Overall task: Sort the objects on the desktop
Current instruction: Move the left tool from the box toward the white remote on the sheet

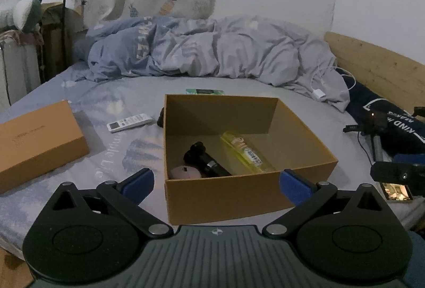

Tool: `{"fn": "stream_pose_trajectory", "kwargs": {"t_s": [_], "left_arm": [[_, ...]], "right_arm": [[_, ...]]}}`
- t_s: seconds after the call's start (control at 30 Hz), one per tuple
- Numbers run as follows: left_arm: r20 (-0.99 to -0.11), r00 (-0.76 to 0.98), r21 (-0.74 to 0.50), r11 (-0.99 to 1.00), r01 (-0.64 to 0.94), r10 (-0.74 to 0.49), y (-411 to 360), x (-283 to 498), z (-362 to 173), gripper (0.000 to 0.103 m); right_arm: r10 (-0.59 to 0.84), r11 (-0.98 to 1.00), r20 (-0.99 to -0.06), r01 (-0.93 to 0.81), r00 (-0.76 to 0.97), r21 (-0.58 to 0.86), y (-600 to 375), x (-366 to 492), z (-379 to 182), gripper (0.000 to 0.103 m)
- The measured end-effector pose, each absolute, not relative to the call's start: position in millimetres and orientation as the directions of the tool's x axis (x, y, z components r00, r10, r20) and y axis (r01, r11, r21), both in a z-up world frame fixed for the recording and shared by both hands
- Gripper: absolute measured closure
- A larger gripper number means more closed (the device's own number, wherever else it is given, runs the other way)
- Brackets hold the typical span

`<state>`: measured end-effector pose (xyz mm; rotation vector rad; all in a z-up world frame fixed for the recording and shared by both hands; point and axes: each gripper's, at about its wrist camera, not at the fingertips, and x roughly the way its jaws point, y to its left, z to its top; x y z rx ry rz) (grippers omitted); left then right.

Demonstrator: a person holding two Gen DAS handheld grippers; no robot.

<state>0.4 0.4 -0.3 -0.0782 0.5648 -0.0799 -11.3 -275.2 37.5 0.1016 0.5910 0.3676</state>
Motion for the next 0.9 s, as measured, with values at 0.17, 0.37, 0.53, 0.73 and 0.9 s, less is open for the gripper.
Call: {"fn": "stream_pose_trajectory", "kwargs": {"t_s": [0.17, 0.37, 0.53, 0.73, 0.9], "left_arm": [[-0.537, 0.838, -0.103, 0.993, 0.055, -0.102, 4, 4, -3, 0.000], [-0.537, 0.839, -0.081, 0.995, 0.053, -0.088, 6, 13, -1, 0.000], [-0.539, 0.839, -0.065, 0.997, 0.046, -0.074, 15, 26, 10, 0.001], [-0.506, 0.859, -0.104, 0.994, 0.029, -0.078, 31, 47, 35, 0.001], [-0.529, 0.847, -0.103, 0.995, 0.001, -0.056, 46, 70, 47, 0.001]], "right_arm": [[0.366, 0.931, -0.524, -0.302, 0.769, 0.207, -273, -5, 38, 0.000], [0.375, 0.926, -0.532, -0.273, 0.760, 0.262, -269, 10, 41, 0.000], [0.386, 0.921, -0.522, -0.284, 0.761, 0.266, -261, 25, 57, 0.000], [0.395, 0.917, -0.498, -0.295, 0.772, 0.269, -257, 46, 83, 0.000], [0.399, 0.915, -0.481, -0.302, 0.781, 0.268, -253, 63, 100, 0.000]]}}
